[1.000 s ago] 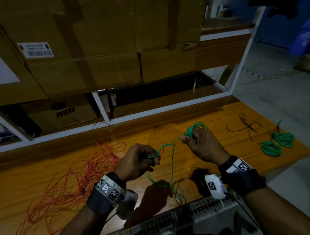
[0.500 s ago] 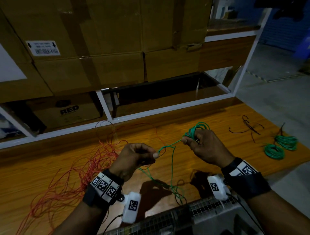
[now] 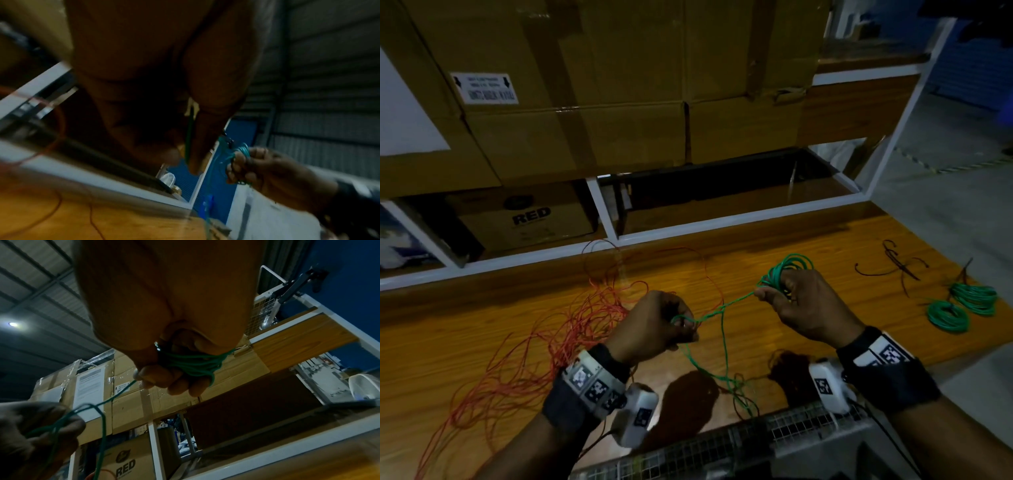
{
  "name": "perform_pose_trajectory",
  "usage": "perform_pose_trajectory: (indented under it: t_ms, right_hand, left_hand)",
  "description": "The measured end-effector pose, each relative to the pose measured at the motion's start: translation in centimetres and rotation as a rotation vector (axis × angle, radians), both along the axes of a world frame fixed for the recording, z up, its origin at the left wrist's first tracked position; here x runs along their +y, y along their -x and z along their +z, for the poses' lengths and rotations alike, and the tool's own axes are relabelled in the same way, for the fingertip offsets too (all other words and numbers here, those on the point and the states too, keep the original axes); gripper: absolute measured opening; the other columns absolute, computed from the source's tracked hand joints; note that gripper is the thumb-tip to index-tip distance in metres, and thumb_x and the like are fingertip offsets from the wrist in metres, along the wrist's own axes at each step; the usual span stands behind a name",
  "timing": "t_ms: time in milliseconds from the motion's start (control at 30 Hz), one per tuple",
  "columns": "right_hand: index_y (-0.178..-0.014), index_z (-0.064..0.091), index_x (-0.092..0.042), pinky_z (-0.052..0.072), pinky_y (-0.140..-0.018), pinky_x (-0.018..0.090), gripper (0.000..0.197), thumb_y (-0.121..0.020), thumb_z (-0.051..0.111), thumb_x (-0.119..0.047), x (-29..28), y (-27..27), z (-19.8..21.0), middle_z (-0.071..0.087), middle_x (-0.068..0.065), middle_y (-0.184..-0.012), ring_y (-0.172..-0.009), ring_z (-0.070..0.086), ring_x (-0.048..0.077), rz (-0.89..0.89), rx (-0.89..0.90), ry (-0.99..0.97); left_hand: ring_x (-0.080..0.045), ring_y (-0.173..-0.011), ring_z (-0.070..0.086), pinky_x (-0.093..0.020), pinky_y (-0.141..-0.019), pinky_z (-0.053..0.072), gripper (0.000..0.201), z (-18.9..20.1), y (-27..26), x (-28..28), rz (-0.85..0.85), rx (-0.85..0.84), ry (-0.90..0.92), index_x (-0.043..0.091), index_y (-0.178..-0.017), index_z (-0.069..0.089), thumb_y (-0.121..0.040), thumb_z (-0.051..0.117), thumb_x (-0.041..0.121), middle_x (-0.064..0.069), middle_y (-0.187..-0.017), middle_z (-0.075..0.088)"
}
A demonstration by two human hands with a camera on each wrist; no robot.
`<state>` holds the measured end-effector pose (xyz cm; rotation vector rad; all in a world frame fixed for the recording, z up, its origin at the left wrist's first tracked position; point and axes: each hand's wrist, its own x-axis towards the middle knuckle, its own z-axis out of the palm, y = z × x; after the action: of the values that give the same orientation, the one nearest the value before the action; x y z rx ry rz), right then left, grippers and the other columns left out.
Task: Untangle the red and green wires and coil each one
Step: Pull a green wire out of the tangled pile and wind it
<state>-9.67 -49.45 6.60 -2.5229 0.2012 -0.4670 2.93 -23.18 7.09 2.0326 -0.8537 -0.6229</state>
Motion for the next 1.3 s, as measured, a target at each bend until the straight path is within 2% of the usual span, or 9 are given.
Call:
perform_pose_trajectory:
  t_ms: [233, 300, 367, 500, 667, 800, 933, 1133, 1300]
  right_hand:
    - [-0.062, 0.044, -0.006, 0.027, -0.046, 0.034, 0.055, -0.094, 0.066, -0.045, -0.6, -0.4, -0.5, 0.038, 0.012, -0.054, -0.045, 0.036, 0.025, -0.046, 0.049, -0.15]
    - [-0.07, 0.053, 0.004, 0.032, -0.045, 0.031, 0.057, -0.095, 0.065, -0.045, -0.7, -0.6, -0.5, 0.049, 0.024, -0.06, -0.05, 0.046, 0.037, -0.048, 0.05, -0.192]
    - [-0.073, 0.058, 0.004, 0.041, -0.048, 0.039, 0.053, -0.095, 0.066, -0.044, -0.9, -0.9, -0.5, 0.056, 0.027, -0.067, -0.058, 0.053, 0.043, -0.059, 0.037, -0.229]
    - [-0.075, 0.064, 0.0, 0.048, -0.054, 0.051, 0.049, -0.095, 0.067, -0.043, -0.9, -1.1, -0.3, 0.063, 0.021, -0.068, -0.062, 0.059, 0.041, -0.062, 0.06, -0.254]
    - [-0.078, 0.062, 0.005, 0.036, -0.047, 0.035, 0.052, -0.096, 0.066, -0.044, -0.8, -1.5, 0.2, 0.061, 0.027, -0.072, -0.058, 0.055, 0.038, -0.091, 0.069, -0.244]
    - [-0.074, 0.057, 0.008, 0.032, -0.047, 0.038, 0.058, -0.095, 0.066, -0.046, -1.0, -1.3, 1.1, 0.057, 0.029, -0.07, -0.056, 0.052, 0.038, -0.141, 0.012, -0.195]
    - [-0.073, 0.061, 0.008, 0.035, -0.047, 0.039, 0.056, -0.097, 0.065, -0.043, -1.1, -1.2, 1.4, 0.059, 0.029, -0.069, -0.059, 0.055, 0.041, -0.147, -0.012, -0.163]
    - [-0.072, 0.057, 0.006, 0.036, -0.047, 0.041, 0.059, -0.095, 0.064, -0.047, -0.9, -1.5, 1.0, 0.057, 0.027, -0.069, -0.058, 0.053, 0.038, -0.124, -0.01, -0.16]
    - [-0.071, 0.057, 0.005, 0.037, -0.049, 0.041, 0.06, -0.096, 0.061, -0.049, -1.2, -1.5, 1.0, 0.057, 0.024, -0.067, -0.057, 0.053, 0.034, -0.111, -0.042, -0.141]
  left_hand:
    - [-0.022, -0.083, 0.053, -0.055, -0.078, 0.051, 0.009, -0.7, 1.5, -0.3, 0.08, -0.749, 0.132, 0.019, -0.073, 0.057, -0.075, 0.06, 0.011, -0.003, -0.074, 0.054]
    - [-0.014, -0.091, 0.058, -0.039, -0.085, 0.05, 0.027, -0.6, 1.9, -0.3, 0.072, -0.771, 0.246, 0.0, -0.102, 0.069, -0.082, 0.064, 0.018, 0.007, -0.079, 0.065]
    - [-0.016, -0.094, 0.06, -0.03, -0.077, 0.047, 0.015, -0.4, 1.9, -0.4, -0.074, -0.697, 0.368, -0.001, -0.095, 0.075, -0.082, 0.069, -0.006, 0.012, -0.092, 0.07]
    - [-0.025, -0.104, 0.064, -0.036, -0.078, 0.052, 0.024, -1.0, 1.4, -0.3, -0.177, -0.789, 0.533, 0.009, -0.082, 0.08, -0.082, 0.069, -0.012, 0.003, -0.1, 0.076]
    - [-0.018, -0.117, 0.065, -0.046, -0.111, 0.044, 0.029, -0.4, 0.8, -0.5, -0.345, -0.89, 0.412, 0.016, -0.077, 0.078, -0.098, 0.059, 0.01, 0.005, -0.102, 0.077]
    - [-0.019, -0.096, 0.072, -0.043, -0.081, 0.058, 0.011, -0.2, -1.1, 0.6, -0.199, -0.224, 0.343, 0.01, -0.093, 0.08, -0.092, 0.069, 0.011, 0.001, -0.098, 0.077]
    - [-0.041, -0.095, 0.068, -0.051, -0.094, 0.056, 0.053, -0.3, -0.2, 0.7, -0.089, 0.489, 0.565, -0.011, -0.084, 0.072, -0.089, 0.074, 0.041, -0.029, -0.098, 0.068]
    - [-0.032, -0.079, 0.062, -0.049, -0.078, 0.058, 0.036, -0.8, 0.8, -1.2, 0.133, 0.745, 0.577, 0.003, -0.076, 0.069, -0.094, 0.06, 0.033, -0.017, -0.087, 0.063]
    - [-0.029, -0.062, 0.065, -0.035, -0.058, 0.057, 0.075, -2.4, 1.2, -1.4, 0.281, 1.201, 0.647, -0.003, -0.088, 0.071, -0.096, 0.043, 0.066, -0.019, -0.083, 0.066]
